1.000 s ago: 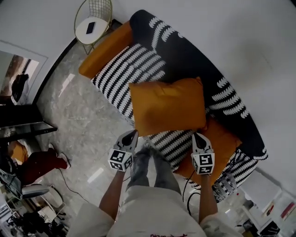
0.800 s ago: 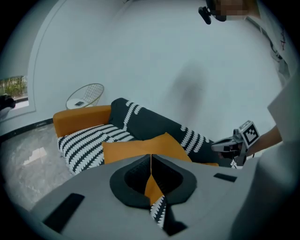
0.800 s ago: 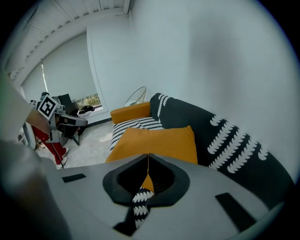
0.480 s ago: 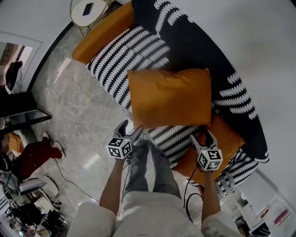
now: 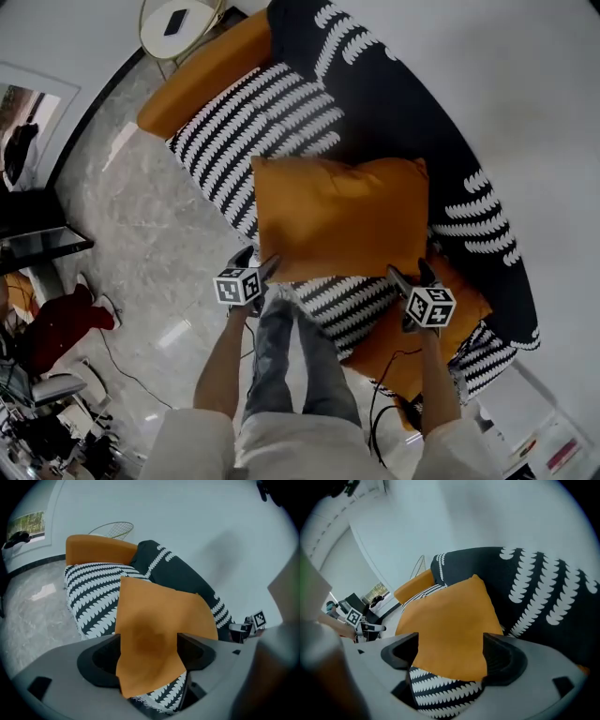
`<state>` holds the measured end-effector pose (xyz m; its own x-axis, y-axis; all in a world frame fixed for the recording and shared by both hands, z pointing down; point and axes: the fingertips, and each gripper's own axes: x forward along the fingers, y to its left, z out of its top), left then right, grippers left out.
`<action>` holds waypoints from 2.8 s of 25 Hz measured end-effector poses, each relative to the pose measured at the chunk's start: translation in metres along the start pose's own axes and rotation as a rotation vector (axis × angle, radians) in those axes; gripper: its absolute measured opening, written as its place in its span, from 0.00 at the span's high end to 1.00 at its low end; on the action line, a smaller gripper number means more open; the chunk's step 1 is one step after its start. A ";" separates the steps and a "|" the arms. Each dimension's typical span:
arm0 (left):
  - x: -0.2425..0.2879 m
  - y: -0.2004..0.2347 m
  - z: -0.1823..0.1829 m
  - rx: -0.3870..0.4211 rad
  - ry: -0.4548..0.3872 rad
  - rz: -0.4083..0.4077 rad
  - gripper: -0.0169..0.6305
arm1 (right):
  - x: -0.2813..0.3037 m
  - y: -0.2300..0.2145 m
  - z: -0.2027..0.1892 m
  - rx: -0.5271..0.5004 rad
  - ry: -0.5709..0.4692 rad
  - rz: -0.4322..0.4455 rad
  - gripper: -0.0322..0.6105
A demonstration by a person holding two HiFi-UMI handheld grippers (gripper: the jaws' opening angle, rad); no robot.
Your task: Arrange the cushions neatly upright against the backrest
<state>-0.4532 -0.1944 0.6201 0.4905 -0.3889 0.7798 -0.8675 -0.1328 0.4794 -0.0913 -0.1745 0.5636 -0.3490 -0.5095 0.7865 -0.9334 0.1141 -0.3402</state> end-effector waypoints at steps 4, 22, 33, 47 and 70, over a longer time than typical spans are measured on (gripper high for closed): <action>0.030 0.012 0.018 0.011 0.006 0.011 0.41 | 0.031 -0.038 0.029 0.023 -0.010 -0.017 0.32; 0.107 0.049 0.037 0.037 0.087 0.023 0.34 | 0.118 -0.086 0.037 0.101 0.137 0.117 0.25; 0.097 0.027 0.046 0.082 0.106 -0.054 0.61 | 0.114 -0.056 0.046 0.001 0.173 0.110 0.57; 0.075 0.022 0.093 0.130 -0.026 -0.062 0.80 | 0.092 -0.030 0.071 -0.052 0.033 0.053 0.69; 0.115 -0.094 0.306 0.557 -0.172 -0.157 0.81 | 0.008 -0.025 0.118 0.033 -0.392 -0.303 0.66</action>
<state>-0.3407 -0.5060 0.5420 0.6363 -0.4612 0.6184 -0.7213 -0.6399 0.2650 -0.0606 -0.2821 0.5176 0.0009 -0.7988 0.6016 -0.9826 -0.1124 -0.1478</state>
